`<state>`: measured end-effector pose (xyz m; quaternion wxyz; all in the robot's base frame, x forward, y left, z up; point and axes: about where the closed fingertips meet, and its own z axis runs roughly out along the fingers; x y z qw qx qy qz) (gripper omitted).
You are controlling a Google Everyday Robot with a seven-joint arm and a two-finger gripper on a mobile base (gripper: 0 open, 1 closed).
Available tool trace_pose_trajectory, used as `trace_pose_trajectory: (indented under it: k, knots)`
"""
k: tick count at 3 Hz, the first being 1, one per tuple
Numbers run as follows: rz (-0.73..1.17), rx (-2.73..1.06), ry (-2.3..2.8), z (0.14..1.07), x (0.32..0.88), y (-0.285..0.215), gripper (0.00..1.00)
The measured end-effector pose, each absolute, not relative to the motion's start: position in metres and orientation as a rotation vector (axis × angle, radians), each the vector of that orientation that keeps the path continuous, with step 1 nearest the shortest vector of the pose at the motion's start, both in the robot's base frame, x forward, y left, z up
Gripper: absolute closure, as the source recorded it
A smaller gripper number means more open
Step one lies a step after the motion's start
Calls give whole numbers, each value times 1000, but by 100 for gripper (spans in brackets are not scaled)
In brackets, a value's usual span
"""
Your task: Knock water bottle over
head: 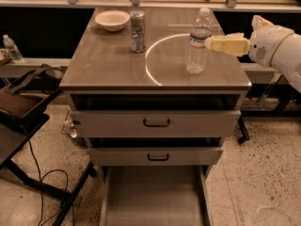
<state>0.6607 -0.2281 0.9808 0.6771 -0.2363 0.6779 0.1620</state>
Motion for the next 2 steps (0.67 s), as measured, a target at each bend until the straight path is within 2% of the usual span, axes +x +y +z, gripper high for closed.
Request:
trace_pose_trajectory:
  k: [2]
  knots:
    - [447, -546, 1503, 952, 696, -194, 0]
